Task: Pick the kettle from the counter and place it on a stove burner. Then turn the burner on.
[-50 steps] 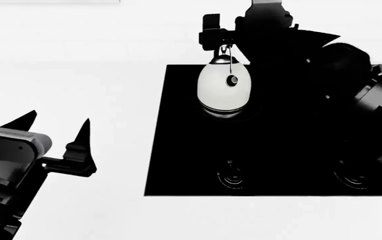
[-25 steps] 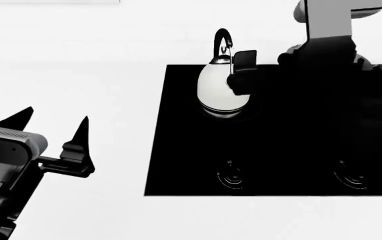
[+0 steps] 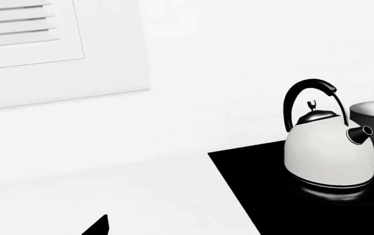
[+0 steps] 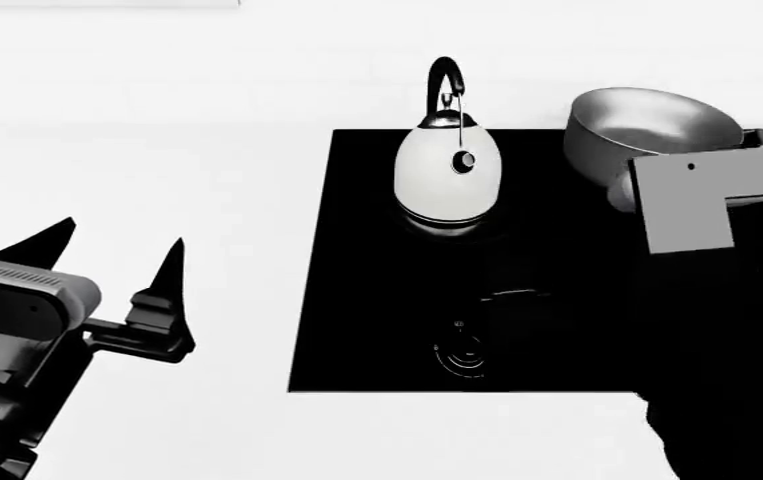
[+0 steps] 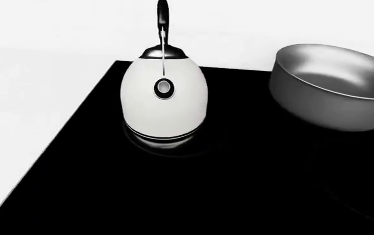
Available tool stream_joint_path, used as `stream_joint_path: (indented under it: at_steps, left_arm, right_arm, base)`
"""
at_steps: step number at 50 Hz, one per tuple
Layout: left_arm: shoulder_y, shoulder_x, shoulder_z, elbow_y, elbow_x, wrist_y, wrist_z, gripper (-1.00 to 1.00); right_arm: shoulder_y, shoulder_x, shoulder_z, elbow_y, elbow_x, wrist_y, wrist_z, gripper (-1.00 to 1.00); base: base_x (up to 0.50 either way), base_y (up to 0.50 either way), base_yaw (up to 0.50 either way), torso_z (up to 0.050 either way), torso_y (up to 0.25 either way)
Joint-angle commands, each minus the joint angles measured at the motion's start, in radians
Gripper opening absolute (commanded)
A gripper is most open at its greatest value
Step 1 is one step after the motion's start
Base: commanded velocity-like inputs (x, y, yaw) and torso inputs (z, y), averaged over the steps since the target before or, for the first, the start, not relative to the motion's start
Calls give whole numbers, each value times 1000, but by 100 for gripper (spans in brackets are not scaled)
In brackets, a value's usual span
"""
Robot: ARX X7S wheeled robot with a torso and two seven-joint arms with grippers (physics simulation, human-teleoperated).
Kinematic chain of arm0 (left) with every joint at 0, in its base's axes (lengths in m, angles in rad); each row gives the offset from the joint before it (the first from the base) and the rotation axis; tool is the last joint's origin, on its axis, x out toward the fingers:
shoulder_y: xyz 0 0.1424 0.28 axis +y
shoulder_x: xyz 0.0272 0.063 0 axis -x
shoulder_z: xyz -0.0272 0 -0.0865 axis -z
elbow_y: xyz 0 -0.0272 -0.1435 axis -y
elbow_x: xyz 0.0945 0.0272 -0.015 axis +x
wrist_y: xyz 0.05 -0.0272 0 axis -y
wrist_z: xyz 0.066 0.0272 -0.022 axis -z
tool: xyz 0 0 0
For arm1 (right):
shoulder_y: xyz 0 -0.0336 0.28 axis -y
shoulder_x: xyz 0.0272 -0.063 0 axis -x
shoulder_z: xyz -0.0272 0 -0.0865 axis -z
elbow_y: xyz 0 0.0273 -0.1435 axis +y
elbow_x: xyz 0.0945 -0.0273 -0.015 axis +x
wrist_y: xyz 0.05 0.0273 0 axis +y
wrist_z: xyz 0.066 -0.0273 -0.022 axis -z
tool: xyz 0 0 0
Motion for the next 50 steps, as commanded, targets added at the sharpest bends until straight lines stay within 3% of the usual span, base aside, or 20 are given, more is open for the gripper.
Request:
stream_joint_path:
  at_steps: [1, 16, 50]
  left_arm:
    - [-2, 0, 11, -2, 2, -1, 2, 100]
    - [16, -7, 2, 5, 3, -1, -7, 100]
    - [-8, 18, 64, -61, 44, 17, 22, 100]
  right_arm:
    - [-75, 32, -31, -53, -12, -19, 1, 100]
    - [-202, -1, -93, -16, -75, -50, -43, 100]
    - [-266, -117, -117, 102, -137, -50, -173, 100]
  base:
    - [0, 0, 0, 0, 0]
    - [0, 0, 0, 0, 0]
    - [0, 0, 0, 0, 0]
